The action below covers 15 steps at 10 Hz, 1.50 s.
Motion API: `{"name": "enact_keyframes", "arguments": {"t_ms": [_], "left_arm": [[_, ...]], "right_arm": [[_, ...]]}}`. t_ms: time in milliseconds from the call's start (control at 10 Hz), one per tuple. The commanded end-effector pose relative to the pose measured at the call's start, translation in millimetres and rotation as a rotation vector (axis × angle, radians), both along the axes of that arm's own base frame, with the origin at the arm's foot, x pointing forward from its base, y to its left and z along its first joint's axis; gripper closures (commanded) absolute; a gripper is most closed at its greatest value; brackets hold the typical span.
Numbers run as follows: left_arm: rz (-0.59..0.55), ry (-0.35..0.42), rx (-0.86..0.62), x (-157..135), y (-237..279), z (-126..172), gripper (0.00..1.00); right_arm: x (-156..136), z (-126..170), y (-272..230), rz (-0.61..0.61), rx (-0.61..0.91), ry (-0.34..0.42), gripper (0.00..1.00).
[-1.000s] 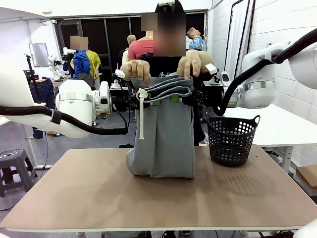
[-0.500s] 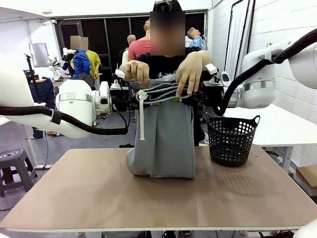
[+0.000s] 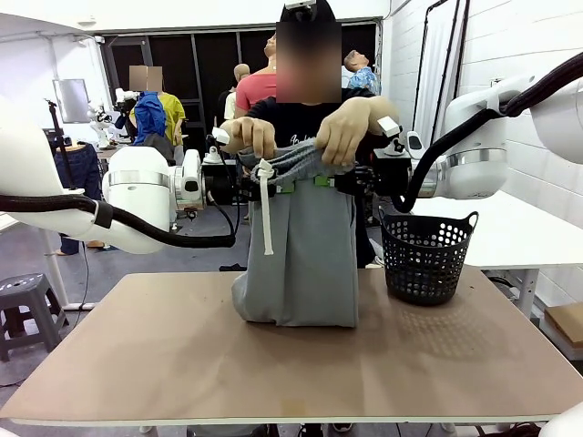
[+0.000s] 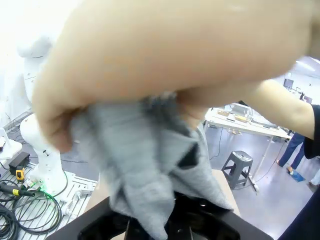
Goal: Fold the training pants.
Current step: Release the ends of the Training pants and then grab the overlapped ends.
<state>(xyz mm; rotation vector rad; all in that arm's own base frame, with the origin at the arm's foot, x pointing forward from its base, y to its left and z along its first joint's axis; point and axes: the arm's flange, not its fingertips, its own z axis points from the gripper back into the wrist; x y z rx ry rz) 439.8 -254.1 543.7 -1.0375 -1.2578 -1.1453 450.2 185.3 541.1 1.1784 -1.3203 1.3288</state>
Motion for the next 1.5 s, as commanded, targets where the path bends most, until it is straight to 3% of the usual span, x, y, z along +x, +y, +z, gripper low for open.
{"name": "enact_keyframes", "arguments": {"t_ms": [0, 1400], "left_arm": [[-0.008, -0.002, -0.01, -0.3, -0.2, 3.0, 1.0], [-0.008, -0.002, -0.01, -0.3, -0.2, 3.0, 1.0]], "right_arm": [[-4.3, 0.2, -0.2, 0.003, 0.014, -0.006, 1.0], [-4.3, 0.2, -0.2, 0.003, 0.014, -0.006, 1.0]]}}
